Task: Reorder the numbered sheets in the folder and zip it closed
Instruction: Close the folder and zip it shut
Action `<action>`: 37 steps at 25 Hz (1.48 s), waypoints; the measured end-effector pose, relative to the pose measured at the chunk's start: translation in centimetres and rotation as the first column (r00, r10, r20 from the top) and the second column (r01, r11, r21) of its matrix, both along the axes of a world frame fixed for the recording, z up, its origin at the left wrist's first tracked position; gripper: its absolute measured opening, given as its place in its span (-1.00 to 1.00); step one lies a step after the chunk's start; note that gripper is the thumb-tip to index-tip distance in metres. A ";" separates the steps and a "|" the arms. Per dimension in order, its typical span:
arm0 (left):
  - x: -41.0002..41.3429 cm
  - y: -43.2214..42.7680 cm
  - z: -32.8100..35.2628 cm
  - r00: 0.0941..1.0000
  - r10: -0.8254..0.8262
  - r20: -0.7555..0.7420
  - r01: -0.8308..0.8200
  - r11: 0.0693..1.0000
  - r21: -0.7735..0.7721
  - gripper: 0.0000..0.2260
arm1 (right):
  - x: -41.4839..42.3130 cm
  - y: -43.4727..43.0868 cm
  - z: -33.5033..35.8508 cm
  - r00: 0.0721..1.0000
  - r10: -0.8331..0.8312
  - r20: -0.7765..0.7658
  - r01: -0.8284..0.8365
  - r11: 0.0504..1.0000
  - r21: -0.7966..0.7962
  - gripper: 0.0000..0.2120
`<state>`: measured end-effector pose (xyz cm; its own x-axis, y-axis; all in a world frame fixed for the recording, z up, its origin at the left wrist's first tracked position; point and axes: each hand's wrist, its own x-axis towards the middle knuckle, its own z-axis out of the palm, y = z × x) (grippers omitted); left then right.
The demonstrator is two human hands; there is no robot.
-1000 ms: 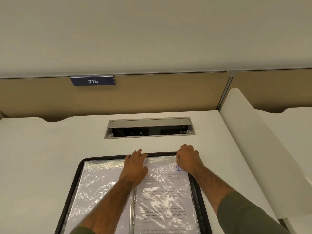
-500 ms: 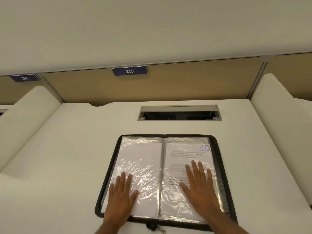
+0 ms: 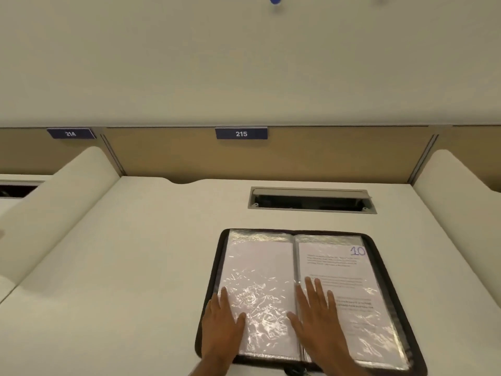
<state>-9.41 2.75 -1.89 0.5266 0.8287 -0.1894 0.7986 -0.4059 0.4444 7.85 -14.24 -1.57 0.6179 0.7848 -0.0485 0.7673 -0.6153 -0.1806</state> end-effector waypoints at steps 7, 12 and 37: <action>1.4 4.6 3.7 0.961 0.242 0.137 -0.173 0.905 -0.389 -0.40 | -9.7 6.9 1.4 0.986 -0.018 -0.166 -0.011 0.986 -0.169 -0.43; 0.9 8.0 3.6 0.867 0.466 0.176 -0.179 0.621 -0.763 -0.48 | -12.5 8.8 2.6 0.969 -0.083 -0.232 0.030 0.974 -0.223 -0.34; 2.5 4.4 9.1 0.798 0.139 0.587 0.459 0.492 -0.740 -0.23 | -8.6 10.1 15.1 0.806 -0.575 0.141 0.572 0.818 0.071 -0.75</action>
<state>-6.89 7.19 7.22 0.8745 0.3180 -0.3663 0.2767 0.2931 0.9151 -0.72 -4.11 13.52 0.9538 0.2849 0.0949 0.2947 -0.9488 -0.1135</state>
